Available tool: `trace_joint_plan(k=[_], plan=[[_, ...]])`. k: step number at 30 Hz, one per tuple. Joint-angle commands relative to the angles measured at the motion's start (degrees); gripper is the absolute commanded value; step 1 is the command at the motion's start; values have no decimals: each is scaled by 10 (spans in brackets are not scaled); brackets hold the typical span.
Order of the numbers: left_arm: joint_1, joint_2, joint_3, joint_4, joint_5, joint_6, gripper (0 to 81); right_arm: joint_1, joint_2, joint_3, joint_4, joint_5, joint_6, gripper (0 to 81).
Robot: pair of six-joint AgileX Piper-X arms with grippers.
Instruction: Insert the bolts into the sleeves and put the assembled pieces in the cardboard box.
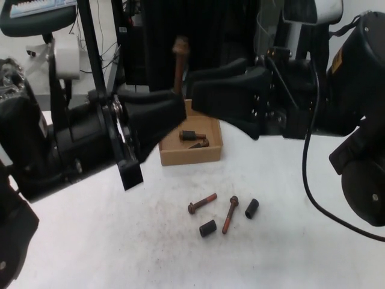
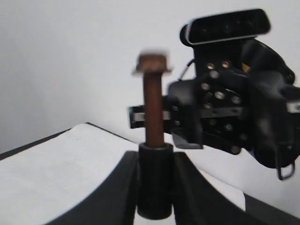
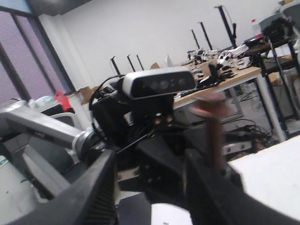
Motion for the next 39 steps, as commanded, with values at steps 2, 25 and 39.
trace_joint_plan(k=[2, 25, 39], plan=[[0, -6, -8, -41, -1, -14, 3, 1, -5, -2, 4, -11, 4, 435], [0, -6, -8, -42, 35, -34, 3, -36, -5, -2, 0, -31, 15, 298], [2, 24, -107, 303, -59, 30, 3, -100, -5, -2, -5, -89, 8, 8]])
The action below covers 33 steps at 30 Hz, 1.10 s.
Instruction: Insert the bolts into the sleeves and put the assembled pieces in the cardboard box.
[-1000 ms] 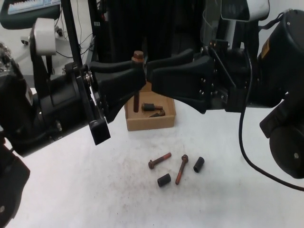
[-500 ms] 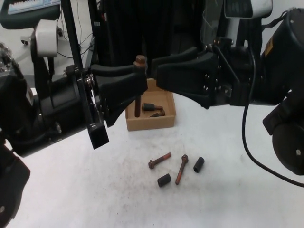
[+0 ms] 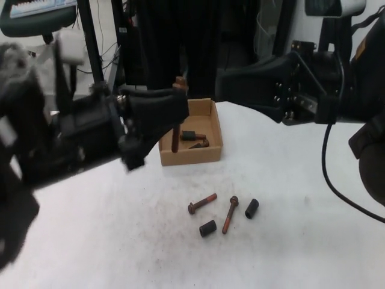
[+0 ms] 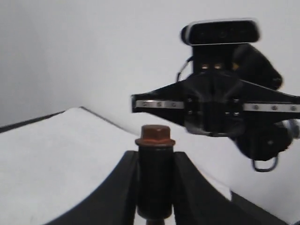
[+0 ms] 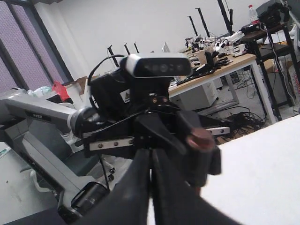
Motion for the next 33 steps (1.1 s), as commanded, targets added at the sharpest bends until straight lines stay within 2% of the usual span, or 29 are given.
trace_joint_plan(k=[1, 3, 7, 16, 20, 26, 33], plan=[[2, 17, -45, 110, -33, 54, 3, -11, -5, -2, -4, -10, -3, 8], [2, 57, -100, 158, -61, 125, 3, -20, -5, -2, -4, -10, 1, 8], [5, 164, -218, 197, -132, 130, 3, -28, -5, -2, -2, -13, 1, 8], [7, 438, -520, 392, -182, 185, 3, -39, -5, -2, -2, -16, 30, 8], [7, 535, -624, 454, -183, 209, 3, -40, -5, -2, -2, -18, 30, 8], [7, 612, -711, 499, -242, 244, 3, -42, -5, -2, -2, -18, 30, 8], [7, 641, -731, 497, -253, 244, 3, -42, -5, -2, -2, -18, 30, 8]])
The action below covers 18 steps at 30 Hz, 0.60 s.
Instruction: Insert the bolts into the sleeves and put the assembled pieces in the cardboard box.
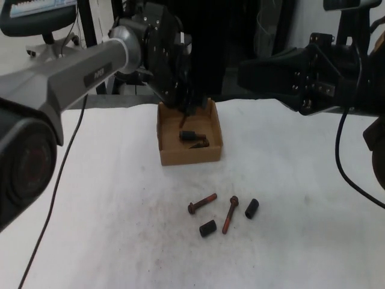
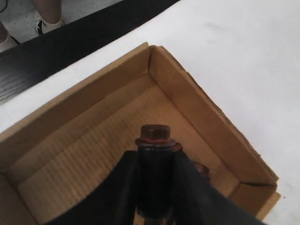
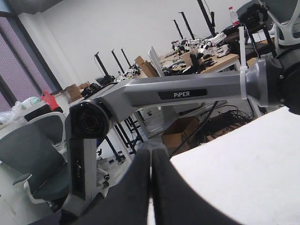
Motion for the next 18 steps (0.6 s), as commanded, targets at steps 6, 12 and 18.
trace_joint_plan(k=[6, 12, 18], plan=[[1, 2, -9, -1, -13, 2, 3, -3, -5, -3, -2, -6, 1, 8], [1, 2, -9, 15, -54, 42, 3, -3, -5, -3, -2, -6, 1, 8], [1, 2, -9, 22, -66, 57, 3, -3, -5, -3, -2, -6, 1, 8]])
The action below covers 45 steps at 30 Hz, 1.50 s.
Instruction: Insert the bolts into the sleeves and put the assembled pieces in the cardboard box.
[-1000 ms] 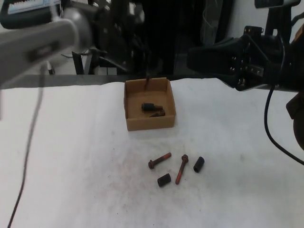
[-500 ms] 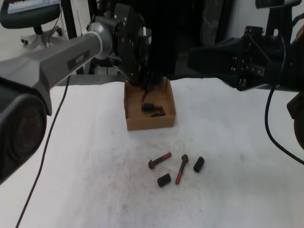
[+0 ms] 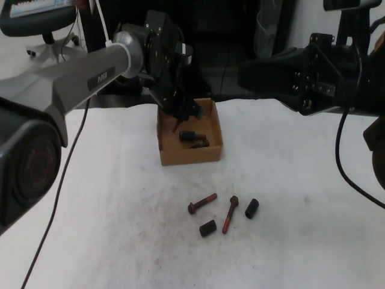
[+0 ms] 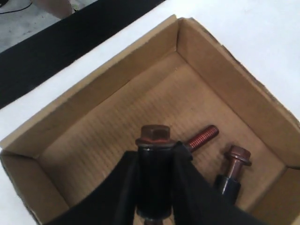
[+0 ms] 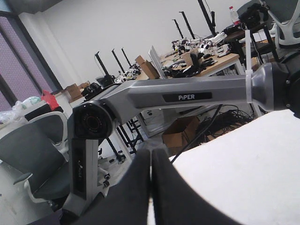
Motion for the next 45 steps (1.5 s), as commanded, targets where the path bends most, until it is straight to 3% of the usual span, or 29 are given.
trace_joint_plan(k=[1, 3, 7, 10, 22, 25, 29, 37, 43, 45], plan=[[1, -6, -9, 9, -12, 7, 11, -3, -5, -3, -2, -4, 1, 8], [1, -6, -9, 16, -12, 7, 48, -3, -5, -3, -2, -4, 1, 8], [1, -6, -9, 23, -11, 7, 233, -2, -5, -3, 0, -4, 1, 8], [1, -6, -9, 23, -11, 7, 326, -2, -5, -3, 3, -4, 1, 8], [-1, -41, -9, 62, -11, 3, 328, -4, -5, -3, 3, -8, 1, 8], [-1, -70, -9, 115, -11, 3, 257, -12, -5, -3, 4, -8, 1, 8], [-5, -107, -8, 203, 6, 14, 7, -35, -5, -3, 14, -8, 1, 8], [-50, -130, -8, 314, 117, 48, 1, -77, -5, -3, 15, -8, 1, 8], [-105, -101, 11, 341, 114, -31, 1, -81, -5, 1, 19, -8, 1, 8], [-125, -98, 30, 309, 67, -46, 1, -88, -5, 9, 19, -5, 1, 8]])
